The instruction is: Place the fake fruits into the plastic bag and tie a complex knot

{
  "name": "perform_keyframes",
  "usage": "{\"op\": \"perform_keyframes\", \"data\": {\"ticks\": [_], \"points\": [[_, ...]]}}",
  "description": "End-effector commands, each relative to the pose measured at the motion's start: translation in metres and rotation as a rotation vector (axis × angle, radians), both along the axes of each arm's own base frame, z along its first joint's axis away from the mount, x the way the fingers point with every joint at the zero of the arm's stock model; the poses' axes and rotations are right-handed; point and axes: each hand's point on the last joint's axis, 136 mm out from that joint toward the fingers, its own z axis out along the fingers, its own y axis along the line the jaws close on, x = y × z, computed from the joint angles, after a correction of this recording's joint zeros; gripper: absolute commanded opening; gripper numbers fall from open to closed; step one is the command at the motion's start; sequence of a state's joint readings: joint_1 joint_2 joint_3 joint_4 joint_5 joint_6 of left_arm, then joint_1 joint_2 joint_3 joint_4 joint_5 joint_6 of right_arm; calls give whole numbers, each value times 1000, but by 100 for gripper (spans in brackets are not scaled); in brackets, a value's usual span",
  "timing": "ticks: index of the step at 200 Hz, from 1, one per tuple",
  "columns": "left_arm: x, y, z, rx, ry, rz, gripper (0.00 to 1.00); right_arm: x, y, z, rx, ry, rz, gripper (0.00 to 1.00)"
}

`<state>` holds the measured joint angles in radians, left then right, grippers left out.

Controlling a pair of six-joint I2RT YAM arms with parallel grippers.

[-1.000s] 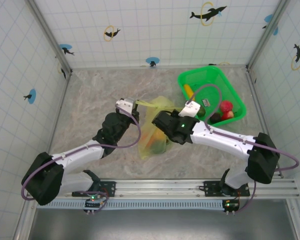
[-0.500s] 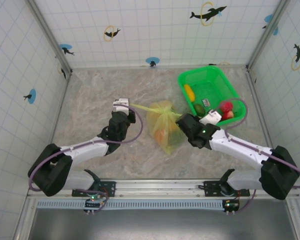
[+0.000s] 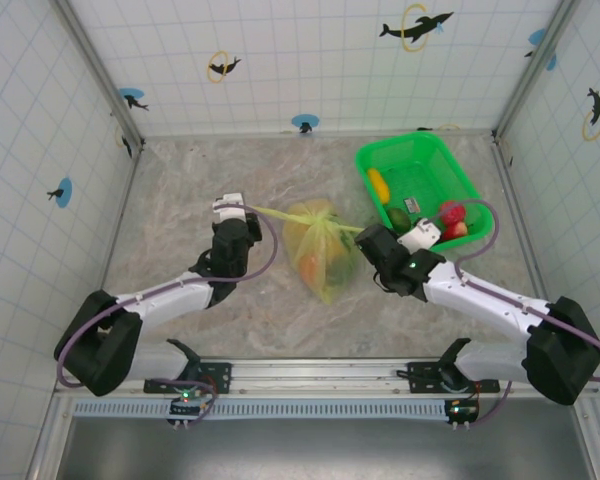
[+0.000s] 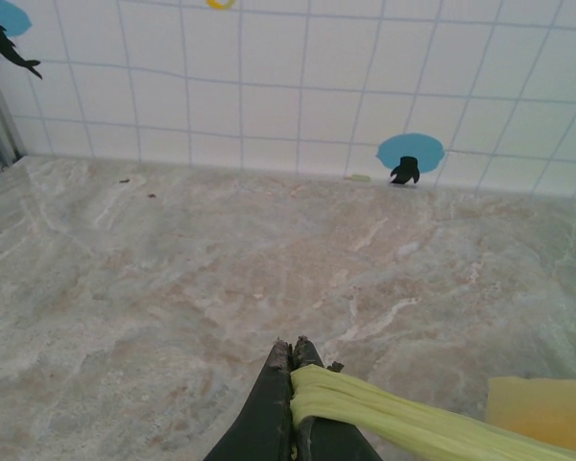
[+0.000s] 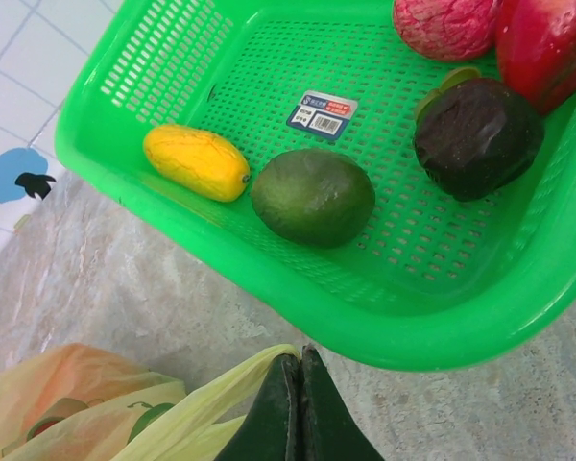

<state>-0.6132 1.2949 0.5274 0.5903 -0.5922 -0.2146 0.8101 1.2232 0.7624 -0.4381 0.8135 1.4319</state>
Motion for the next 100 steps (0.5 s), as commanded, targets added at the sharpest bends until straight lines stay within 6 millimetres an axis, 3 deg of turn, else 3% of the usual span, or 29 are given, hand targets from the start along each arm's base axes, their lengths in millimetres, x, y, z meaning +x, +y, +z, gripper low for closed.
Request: {"op": "perform_keyframes", "data": {"ticks": [1, 21, 46, 65, 100], "points": [[0, 88, 35, -41, -124, 403, 0, -25, -82, -8, -279, 64, -189, 0], [0, 90, 37, -46, -130, 409, 0, -22, -78, -12, -259, 66, -171, 0], [3, 81, 40, -56, -141, 349, 0, -3, -44, -16, -203, 52, -10, 0], [9, 63, 38, -64, -135, 244, 0, 9, -16, -10, -165, -2, 121, 0], [17, 31, 31, -57, -95, 75, 0, 16, 13, 5, -239, -63, 225, 0]]}}
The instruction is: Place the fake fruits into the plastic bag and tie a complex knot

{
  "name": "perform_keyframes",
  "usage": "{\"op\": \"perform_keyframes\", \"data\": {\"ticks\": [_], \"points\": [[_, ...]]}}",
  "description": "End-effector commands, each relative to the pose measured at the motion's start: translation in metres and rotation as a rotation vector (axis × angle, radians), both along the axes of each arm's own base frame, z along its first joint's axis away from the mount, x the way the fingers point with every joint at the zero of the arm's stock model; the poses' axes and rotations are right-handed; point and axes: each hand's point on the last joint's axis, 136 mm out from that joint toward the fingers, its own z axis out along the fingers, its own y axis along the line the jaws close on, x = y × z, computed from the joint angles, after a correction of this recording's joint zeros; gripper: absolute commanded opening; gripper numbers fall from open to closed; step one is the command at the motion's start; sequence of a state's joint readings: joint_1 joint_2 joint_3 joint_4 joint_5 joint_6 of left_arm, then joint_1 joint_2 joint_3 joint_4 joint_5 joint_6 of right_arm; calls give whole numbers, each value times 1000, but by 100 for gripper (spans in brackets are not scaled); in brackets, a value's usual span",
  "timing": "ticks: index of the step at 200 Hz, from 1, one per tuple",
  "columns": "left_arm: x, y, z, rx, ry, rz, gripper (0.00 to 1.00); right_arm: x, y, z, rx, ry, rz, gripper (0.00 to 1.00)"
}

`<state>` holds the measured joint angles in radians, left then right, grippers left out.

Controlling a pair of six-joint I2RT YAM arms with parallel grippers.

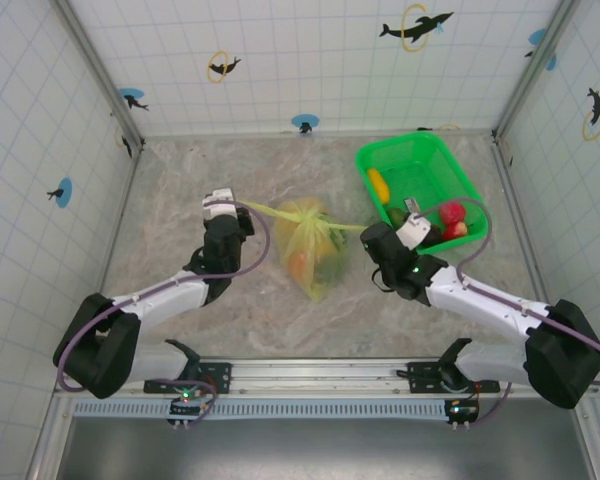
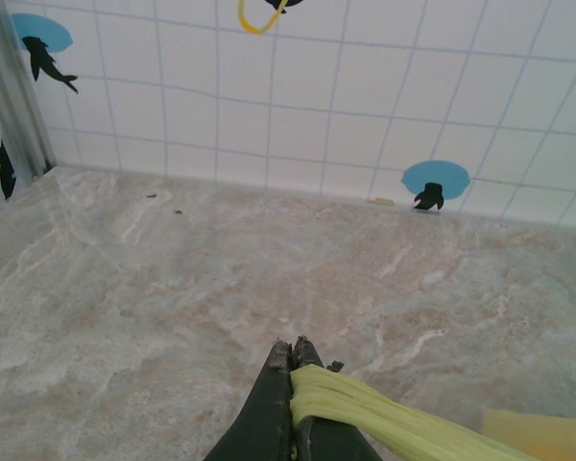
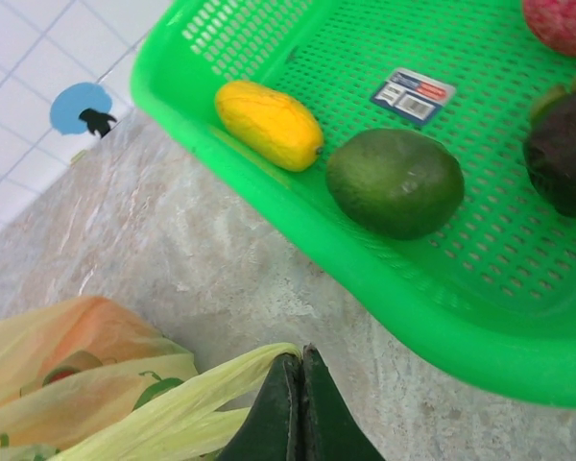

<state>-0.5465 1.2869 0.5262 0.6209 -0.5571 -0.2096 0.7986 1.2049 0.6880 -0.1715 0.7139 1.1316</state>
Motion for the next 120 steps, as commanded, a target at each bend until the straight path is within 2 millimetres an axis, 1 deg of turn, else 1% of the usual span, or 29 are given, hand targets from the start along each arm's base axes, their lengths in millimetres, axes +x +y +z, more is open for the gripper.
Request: {"op": "perform_keyframes", "data": {"ticks": [1, 5, 9, 31, 34, 47, 59, 71, 83, 85, 91, 92, 94, 109, 120], "points": [[8, 12, 23, -34, -67, 40, 0, 1, -15, 1, -199, -29, 0, 0], [9, 10, 21, -32, -60, 27, 0, 2, -13, 0, -204, -23, 6, 0], [9, 7, 19, -28, -51, 14, 3, 2, -11, -1, -207, -15, 13, 0], [11, -8, 12, -8, -20, -51, 30, 4, 0, -8, -208, 8, 61, 0], [11, -11, 11, -2, -16, -66, 34, 5, 1, -8, -209, 7, 69, 3], [9, -25, 13, 34, -15, -138, 50, 6, 5, -5, -208, -1, 87, 23], [4, -32, 17, 88, -32, -162, 60, 8, 8, 2, -210, -20, 111, 39], [-3, -38, 23, 135, -53, -177, 71, 10, 15, 15, -210, -56, 162, 50], [-7, -41, 34, 145, -69, -177, 79, 9, 20, 33, -206, -110, 214, 59], [-8, -41, 36, 143, -71, -176, 82, 9, 21, 35, -209, -119, 224, 60], [-9, -40, 40, 136, -66, -175, 91, 8, 23, 44, -207, -151, 251, 69], [-8, -40, 40, 132, -65, -173, 94, 8, 23, 45, -208, -154, 255, 70], [-9, -40, 43, 124, -64, -168, 97, 8, 23, 48, -208, -164, 261, 72], [-11, -28, 48, 69, -23, -104, 98, 2, 27, 67, -209, -234, 332, 88], [-20, -24, 48, 24, -5, -105, 98, -4, 26, 77, -221, -276, 375, 100]]}}
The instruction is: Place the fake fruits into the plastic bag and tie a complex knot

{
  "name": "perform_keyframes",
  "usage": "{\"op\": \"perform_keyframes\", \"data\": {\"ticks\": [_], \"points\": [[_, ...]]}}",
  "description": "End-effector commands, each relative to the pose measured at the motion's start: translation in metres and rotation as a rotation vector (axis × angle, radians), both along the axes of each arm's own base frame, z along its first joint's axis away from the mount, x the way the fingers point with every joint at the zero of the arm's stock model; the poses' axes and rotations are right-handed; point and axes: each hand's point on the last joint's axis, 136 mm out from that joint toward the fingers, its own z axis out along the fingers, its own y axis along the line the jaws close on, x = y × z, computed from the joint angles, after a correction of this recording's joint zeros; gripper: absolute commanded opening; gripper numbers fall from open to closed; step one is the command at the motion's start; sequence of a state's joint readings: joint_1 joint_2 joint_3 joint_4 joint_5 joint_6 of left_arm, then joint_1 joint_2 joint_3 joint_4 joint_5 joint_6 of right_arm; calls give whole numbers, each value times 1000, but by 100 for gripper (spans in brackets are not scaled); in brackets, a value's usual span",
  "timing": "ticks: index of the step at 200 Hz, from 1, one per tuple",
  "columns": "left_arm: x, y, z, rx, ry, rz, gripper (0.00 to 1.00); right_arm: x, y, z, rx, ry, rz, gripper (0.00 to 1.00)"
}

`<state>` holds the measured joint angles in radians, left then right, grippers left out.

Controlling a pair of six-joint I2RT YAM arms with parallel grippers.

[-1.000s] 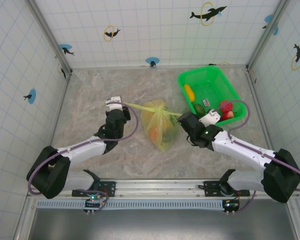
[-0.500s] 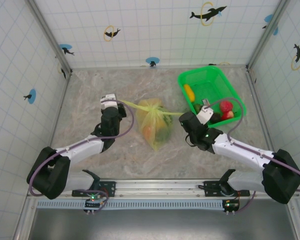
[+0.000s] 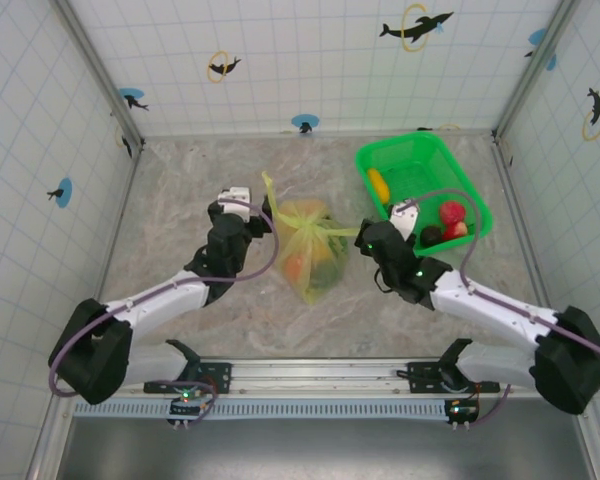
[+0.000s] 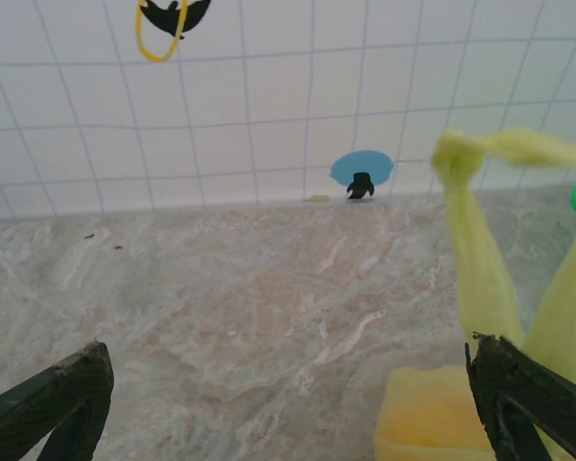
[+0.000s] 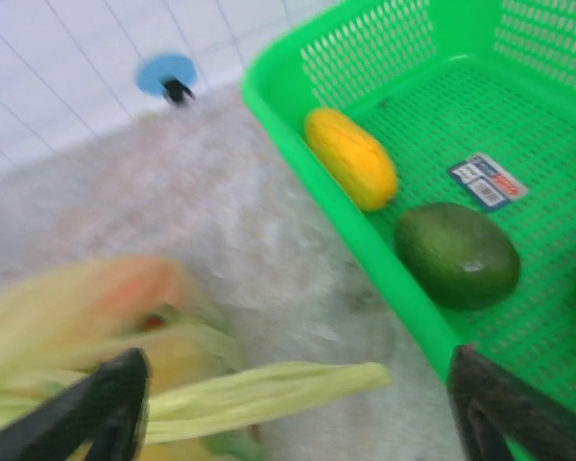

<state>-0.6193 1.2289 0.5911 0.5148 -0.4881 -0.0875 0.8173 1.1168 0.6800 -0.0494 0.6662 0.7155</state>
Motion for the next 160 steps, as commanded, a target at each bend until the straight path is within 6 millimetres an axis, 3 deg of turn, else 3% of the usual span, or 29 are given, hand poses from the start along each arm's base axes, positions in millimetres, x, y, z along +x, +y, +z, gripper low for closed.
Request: {"op": "perform_keyframes", "data": {"ticks": [1, 32, 58, 79, 102, 129, 160], "points": [[-10, 14, 24, -80, 8, 55, 98, -6, 5, 38, -17, -141, 129, 100], [-41, 26, 25, -169, 19, 10, 98, -19, -14, 48, -98, -150, 180, 99], [-58, 38, 26, -147, 27, 12, 98, -32, -37, 37, -182, -91, 195, 100], [-69, 47, 25, -123, 5, 10, 98, -47, -55, 10, -256, -22, 216, 100], [-82, 41, 19, -10, -37, -96, 98, -65, -72, -29, -329, 78, 231, 100], [-82, 46, 2, 136, -30, -98, 98, -74, -91, -57, -337, 152, 176, 100], [-78, 37, -14, 141, -26, -175, 98, -70, -84, -83, -271, 237, 184, 100]]}}
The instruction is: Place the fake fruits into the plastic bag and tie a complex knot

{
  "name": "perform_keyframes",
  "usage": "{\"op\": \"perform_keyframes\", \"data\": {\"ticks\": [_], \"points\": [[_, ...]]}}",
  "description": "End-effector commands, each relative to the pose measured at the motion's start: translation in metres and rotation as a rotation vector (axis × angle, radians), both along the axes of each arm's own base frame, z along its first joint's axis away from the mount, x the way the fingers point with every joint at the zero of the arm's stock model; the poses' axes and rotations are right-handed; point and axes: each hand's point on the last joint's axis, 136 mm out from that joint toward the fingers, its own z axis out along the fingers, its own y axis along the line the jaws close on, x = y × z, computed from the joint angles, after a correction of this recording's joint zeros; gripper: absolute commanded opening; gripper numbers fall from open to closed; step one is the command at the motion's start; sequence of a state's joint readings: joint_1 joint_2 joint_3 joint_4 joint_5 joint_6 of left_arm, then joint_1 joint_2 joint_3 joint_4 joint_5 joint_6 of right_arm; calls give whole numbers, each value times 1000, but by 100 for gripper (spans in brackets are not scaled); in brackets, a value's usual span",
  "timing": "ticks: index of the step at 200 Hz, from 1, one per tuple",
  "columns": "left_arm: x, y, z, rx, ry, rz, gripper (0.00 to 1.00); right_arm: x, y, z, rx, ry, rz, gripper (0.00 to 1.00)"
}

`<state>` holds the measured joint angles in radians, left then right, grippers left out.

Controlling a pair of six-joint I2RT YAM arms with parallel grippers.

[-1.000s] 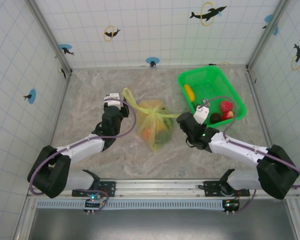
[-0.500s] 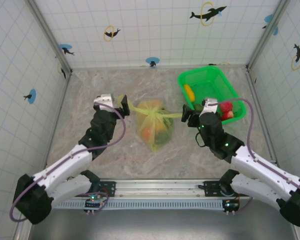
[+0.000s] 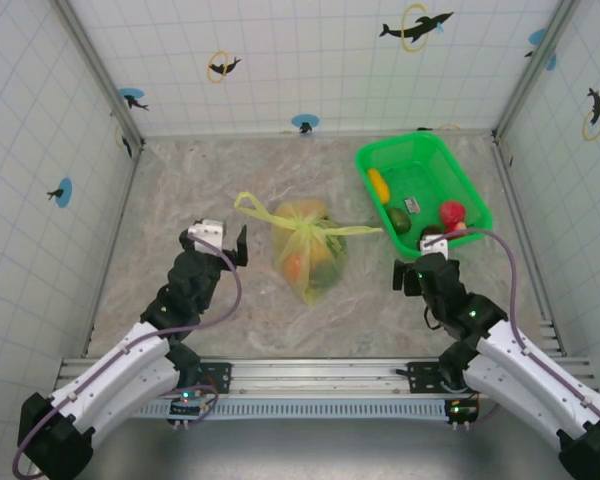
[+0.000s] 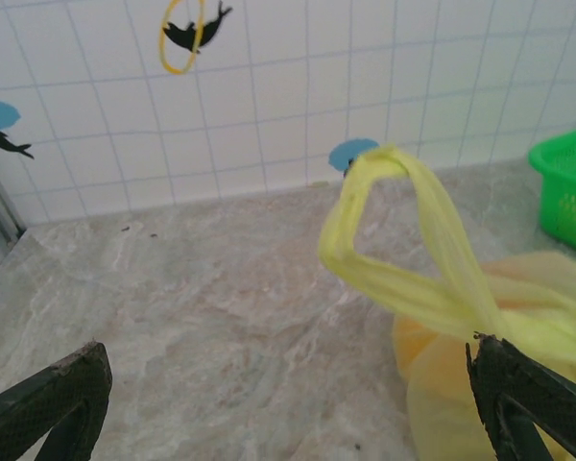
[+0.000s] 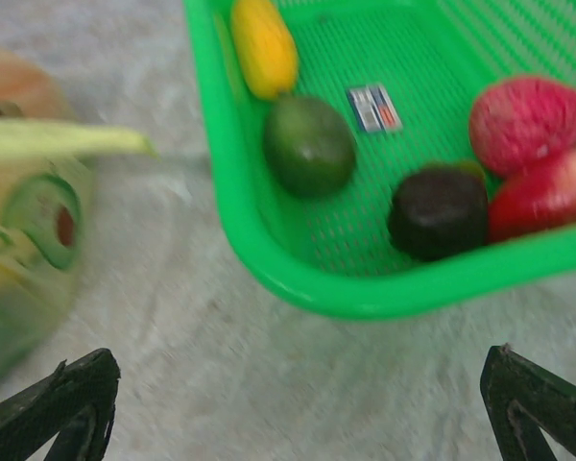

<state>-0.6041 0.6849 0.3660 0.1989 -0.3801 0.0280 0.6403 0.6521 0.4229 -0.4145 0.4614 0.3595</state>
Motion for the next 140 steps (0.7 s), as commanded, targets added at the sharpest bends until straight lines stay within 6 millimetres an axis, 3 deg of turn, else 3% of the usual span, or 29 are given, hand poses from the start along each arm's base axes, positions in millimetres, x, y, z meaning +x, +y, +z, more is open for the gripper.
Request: {"op": "perform_keyframes", "data": {"ticks": [1, 23, 57, 86, 110, 140], "points": [[3, -5, -10, 45, -15, -61, 97, 0, 4, -20, 35, 76, -5, 100], [13, 10, -18, -7, -13, 8, 98, 12, -4, -36, 16, 120, -78, 99], [14, 5, -31, -12, 3, -32, 98, 47, -17, -42, 0, 94, -114, 99], [8, 2, -30, -115, -27, -54, 98, 94, -19, -29, 90, 12, -123, 99], [4, -6, -25, -86, -45, -113, 98, 137, -17, -21, 167, -29, -85, 99], [2, -10, -28, -63, -42, -142, 98, 185, -16, -31, 105, 43, -65, 99]]}}
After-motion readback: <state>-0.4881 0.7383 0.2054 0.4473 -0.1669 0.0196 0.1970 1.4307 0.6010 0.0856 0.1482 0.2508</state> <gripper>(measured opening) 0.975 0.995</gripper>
